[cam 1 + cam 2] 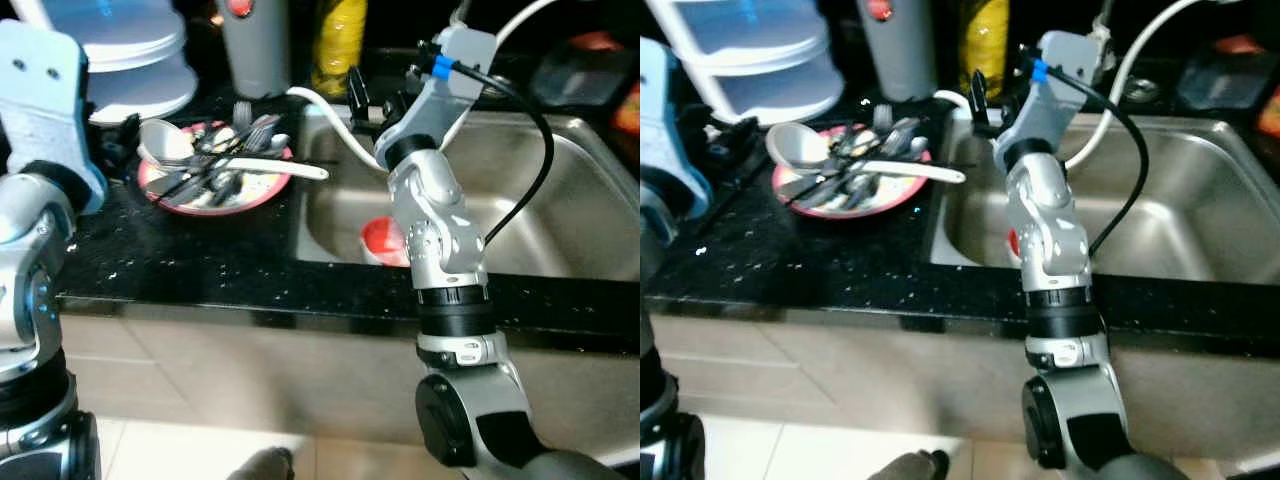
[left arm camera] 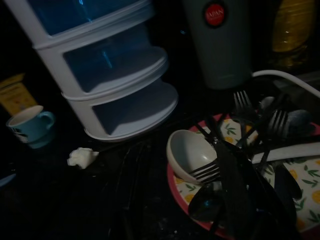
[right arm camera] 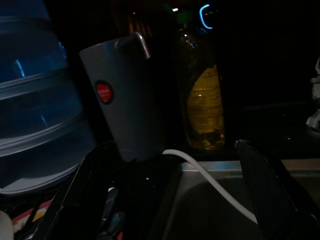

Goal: Kitchen organization

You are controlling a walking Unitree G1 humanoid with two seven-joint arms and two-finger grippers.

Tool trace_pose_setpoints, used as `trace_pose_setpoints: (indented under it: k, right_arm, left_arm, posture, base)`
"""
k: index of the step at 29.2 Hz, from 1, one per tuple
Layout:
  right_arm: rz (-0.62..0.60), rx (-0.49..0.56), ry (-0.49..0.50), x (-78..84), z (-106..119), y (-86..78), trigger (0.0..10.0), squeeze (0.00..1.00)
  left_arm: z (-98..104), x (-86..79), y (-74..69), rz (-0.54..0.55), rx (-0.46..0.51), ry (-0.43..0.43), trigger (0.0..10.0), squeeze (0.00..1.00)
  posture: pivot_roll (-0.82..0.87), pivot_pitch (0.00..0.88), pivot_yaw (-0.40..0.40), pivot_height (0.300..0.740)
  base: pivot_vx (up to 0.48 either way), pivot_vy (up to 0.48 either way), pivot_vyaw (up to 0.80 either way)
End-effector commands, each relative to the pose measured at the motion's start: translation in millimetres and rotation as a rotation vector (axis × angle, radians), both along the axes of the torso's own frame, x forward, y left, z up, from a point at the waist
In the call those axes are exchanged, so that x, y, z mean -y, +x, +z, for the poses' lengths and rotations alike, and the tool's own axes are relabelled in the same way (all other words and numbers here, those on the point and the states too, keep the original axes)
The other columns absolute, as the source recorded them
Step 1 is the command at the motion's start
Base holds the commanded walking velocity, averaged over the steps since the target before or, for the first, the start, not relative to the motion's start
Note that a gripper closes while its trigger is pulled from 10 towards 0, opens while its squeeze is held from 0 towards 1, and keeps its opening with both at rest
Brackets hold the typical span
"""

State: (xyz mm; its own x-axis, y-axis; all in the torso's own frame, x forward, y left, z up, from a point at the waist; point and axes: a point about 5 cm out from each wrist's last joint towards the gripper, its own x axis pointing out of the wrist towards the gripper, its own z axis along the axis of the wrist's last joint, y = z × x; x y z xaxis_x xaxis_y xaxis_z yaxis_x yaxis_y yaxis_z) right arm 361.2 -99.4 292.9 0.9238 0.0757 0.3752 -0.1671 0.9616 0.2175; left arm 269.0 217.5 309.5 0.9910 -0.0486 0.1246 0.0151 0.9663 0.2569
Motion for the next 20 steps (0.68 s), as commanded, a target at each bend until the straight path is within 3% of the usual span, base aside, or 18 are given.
trace_pose_setpoints:
  k: [1, 9, 11, 15, 20]
  right_arm:
    - [-0.025, -0.016, 0.011, 6.4, -2.2, 2.1, 10.0, 0.00]
    - [-0.048, -0.029, 0.048, 12.3, -2.4, 3.9, 10.0, 0.00]
    - [-0.052, -0.030, 0.063, 14.2, -2.2, 4.1, 10.0, 0.00]
    - [-0.054, -0.026, 0.071, 15.8, -1.4, 3.7, 10.0, 0.00]
    - [-0.056, -0.028, 0.078, 16.3, -1.5, 4.3, 10.0, 0.00]
  left_arm:
    - [-0.1, 2.6, 3.1, -0.020, -0.011, 0.011, 10.0, 0.00]
    - [-5.6, 11.5, 5.7, -0.110, -0.062, 0.026, 10.0, 0.00]
    - [-9.8, 11.6, 7.2, -0.165, -0.117, 0.041, 10.0, 0.00]
    - [-7.8, 3.6, 10.8, -0.202, -0.154, 0.084, 10.0, 0.00]
    - [-5.3, -12.4, 20.5, -0.174, -0.178, 0.042, 10.0, 0.00]
  posture:
    - [0.23, 0.005, 0.001, 0.740]
    - [0.22, 0.000, 0.008, 0.740]
    - [0.21, 0.000, 0.011, 0.740]
    - [0.21, 0.000, 0.017, 0.740]
    - [0.20, 0.000, 0.024, 0.740]
  base:
    - [0.000, 0.000, 0.00]
    - [0.000, 0.000, 0.00]
    - [0.000, 0.000, 0.00]
    - [0.000, 0.000, -0.49]
    - [0.000, 0.000, -0.59]
